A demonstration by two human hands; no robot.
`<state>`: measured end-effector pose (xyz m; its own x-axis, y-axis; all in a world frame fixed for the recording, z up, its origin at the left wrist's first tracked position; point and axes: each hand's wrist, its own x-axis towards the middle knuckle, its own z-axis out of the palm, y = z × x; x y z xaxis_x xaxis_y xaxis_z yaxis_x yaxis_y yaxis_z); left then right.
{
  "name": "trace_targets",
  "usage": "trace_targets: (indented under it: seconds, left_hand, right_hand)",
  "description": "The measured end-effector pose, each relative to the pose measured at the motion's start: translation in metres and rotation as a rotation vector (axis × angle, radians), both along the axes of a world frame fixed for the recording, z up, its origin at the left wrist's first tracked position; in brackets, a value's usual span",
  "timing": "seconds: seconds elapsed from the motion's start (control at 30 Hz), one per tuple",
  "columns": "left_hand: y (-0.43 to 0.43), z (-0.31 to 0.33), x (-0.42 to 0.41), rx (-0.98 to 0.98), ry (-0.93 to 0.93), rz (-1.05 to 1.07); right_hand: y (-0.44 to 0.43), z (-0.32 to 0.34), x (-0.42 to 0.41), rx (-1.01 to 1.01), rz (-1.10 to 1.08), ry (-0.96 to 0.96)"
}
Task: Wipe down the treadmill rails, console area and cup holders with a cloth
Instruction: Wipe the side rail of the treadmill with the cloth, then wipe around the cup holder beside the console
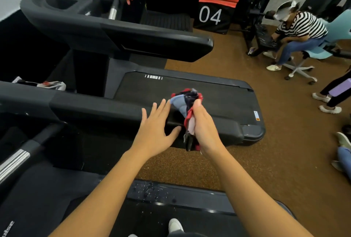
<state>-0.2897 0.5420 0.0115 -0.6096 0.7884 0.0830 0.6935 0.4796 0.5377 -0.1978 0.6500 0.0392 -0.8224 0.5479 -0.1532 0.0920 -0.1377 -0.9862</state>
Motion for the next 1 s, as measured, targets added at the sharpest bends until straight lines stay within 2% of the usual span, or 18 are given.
trace_targets:
  seconds: [0.07, 0.17, 0.37, 0.43, 0.7, 0.87, 1.0]
  left_hand:
    - [0.001, 0.01, 0.016, 0.259, -0.277, 0.065]
    - [-0.001, 0.02, 0.034, 0.543, -0.623, 0.18]
    - [-0.018, 0.028, 0.031, 0.755, -0.79, 0.362]
    - [-0.03, 0.032, 0.02, 0.804, -0.775, 0.415]
    - [-0.078, 0.038, -0.007, 0.765, -0.522, 0.593]
    - [-0.119, 0.037, -0.018, 0.772, -0.501, 0.653]
    - [-0.154, 0.031, -0.03, 0.766, -0.456, 0.771]
  right_hand:
    - [-0.005, 0.006, -0.003, -0.25, -0.011, 0.127]
    - [-0.022, 0.016, -0.01, -0.474, -0.021, 0.205]
    - [-0.062, 0.025, -0.024, -0.819, 0.111, 0.165]
    - [-0.071, 0.027, -0.029, -0.797, 0.182, 0.148]
    - [-0.106, 0.033, -0.049, -0.679, 0.332, 0.036]
    - [-0.137, 0.032, -0.07, -0.563, 0.412, 0.014]
    - [-0.165, 0.03, -0.086, -0.354, 0.447, -0.006]
